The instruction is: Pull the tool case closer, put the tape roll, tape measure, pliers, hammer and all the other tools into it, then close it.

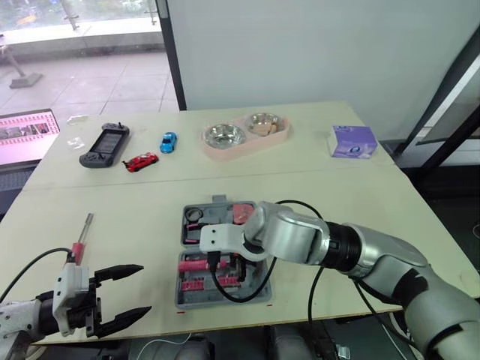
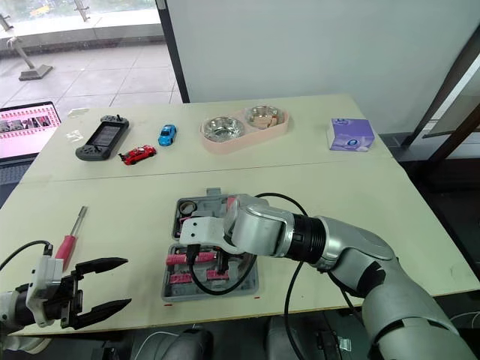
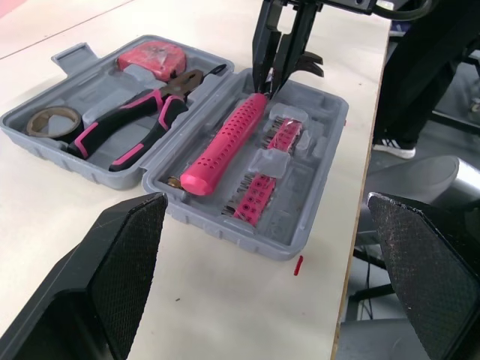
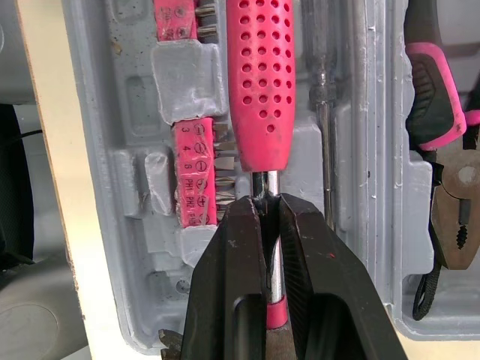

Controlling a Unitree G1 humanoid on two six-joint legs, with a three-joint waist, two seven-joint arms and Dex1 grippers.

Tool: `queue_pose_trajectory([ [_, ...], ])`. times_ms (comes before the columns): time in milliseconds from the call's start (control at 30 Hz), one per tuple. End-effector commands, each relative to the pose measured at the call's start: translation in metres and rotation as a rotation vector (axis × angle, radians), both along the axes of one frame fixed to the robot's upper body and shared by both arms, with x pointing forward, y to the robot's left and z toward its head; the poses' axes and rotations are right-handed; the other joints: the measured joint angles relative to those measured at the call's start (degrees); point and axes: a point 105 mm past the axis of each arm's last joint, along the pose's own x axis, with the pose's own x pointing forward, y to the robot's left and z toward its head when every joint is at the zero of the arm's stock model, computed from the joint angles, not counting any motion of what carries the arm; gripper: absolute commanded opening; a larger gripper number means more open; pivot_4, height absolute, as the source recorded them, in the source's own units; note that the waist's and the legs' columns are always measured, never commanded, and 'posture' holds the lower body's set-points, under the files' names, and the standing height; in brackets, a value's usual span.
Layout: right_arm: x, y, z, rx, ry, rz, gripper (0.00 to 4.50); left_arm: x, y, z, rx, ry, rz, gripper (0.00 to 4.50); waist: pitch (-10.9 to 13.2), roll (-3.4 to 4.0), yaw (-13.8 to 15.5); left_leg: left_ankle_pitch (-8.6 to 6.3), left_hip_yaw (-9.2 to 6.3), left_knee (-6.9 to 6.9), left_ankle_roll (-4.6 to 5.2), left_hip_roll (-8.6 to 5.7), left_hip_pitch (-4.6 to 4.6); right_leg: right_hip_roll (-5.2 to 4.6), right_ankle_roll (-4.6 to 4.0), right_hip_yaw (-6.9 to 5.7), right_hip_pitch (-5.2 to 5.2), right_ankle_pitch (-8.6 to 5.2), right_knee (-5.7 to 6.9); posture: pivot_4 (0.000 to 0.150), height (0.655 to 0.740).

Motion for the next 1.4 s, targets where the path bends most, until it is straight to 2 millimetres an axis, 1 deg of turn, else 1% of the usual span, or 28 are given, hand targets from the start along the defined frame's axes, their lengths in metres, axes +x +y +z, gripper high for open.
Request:
queue_pose_trajectory([
  [33,0.002,0.005,0.007,0.012,-0.037,0.026,0.06,-0.001,-0.001,0.001,0.008,-0.013,-0.010,4.50,0.0,0.00,0.0,0.00,0.00,0.00,0.00,0.00,0.00,0.00,0.00,0.00,0.00,0.00,0.00,0.150,0.7360],
  [267,0.004,0.001,-0.004,-0.029,-0.040,0.019,0.06,-0.002,-0.001,0.000,0.006,-0.012,-0.009,4.50,0.0,0.00,-0.1,0.00,0.00,-0.01,0.00,0.00,0.01,0.00,0.00,0.00,-0.01,0.00,0.01,0.150,0.7360],
  [500,0.002,0.003,-0.008,-0.036,-0.031,0.020,0.06,-0.004,-0.003,-0.001,0.002,-0.011,-0.009,4.50,0.0,-0.01,-0.1,0.00,0.00,0.00,0.00,0.00,0.01,0.00,0.00,0.00,-0.01,0.00,0.01,0.150,0.7360],
  [867,0.000,0.013,-0.007,-0.015,-0.030,0.029,0.06,-0.005,-0.003,-0.001,0.000,-0.008,-0.008,4.50,0.0,-0.02,-0.3,0.00,-0.01,-0.01,0.00,0.01,0.05,0.03,-0.03,0.00,0.00,0.02,0.03,0.150,0.7360],
  [1200,0.001,0.019,-0.003,0.011,-0.034,0.027,0.06,-0.003,-0.002,0.000,0.004,-0.009,-0.006,4.50,0.0,-0.02,-1.3,0.00,-0.02,-0.01,0.00,0.02,0.06,0.04,-0.04,0.00,0.00,0.03,0.06,0.150,0.7360],
  [1267,0.000,0.021,0.000,0.034,-0.029,0.024,0.90,-0.002,-0.002,0.000,0.005,-0.010,-0.006,4.50,0.0,-0.02,-1.4,0.00,-0.03,-0.01,0.00,0.02,0.06,0.04,-0.04,0.00,-0.01,0.03,0.06,0.150,0.7360],
  [1300,0.000,0.022,0.003,0.051,-0.025,0.021,1.18,-0.002,-0.002,0.000,0.005,-0.010,-0.006,4.50,0.0,-0.01,-1.4,0.00,-0.03,-0.01,0.00,0.02,0.05,0.04,-0.04,0.00,-0.02,0.03,0.07,0.150,0.7360],
  [1333,-0.001,0.024,0.005,0.062,-0.023,0.019,1.64,-0.002,-0.001,0.000,0.006,-0.010,-0.006,4.50,0.0,-0.01,-1.4,0.00,-0.03,-0.01,0.00,0.02,0.04,0.04,-0.04,0.00,-0.04,0.03,0.07,0.150,0.7360],
  [1367,0.000,0.026,0.007,0.080,-0.025,0.014,2.19,-0.002,-0.001,0.001,0.006,-0.010,-0.007,4.50,0.0,-0.01,-1.4,0.00,-0.03,-0.01,0.00,0.02,0.03,0.04,-0.04,0.00,-0.04,0.03,0.07,0.150,0.7360],
  [1400,0.001,0.027,0.010,0.095,-0.026,0.013,2.48,-0.001,-0.001,0.001,0.006,-0.010,-0.007,4.50,0.0,-0.01,-1.4,0.00,-0.03,-0.01,0.00,0.02,0.02,0.03,-0.04,0.00,-0.05,0.03,0.06,0.150,0.7360],
])
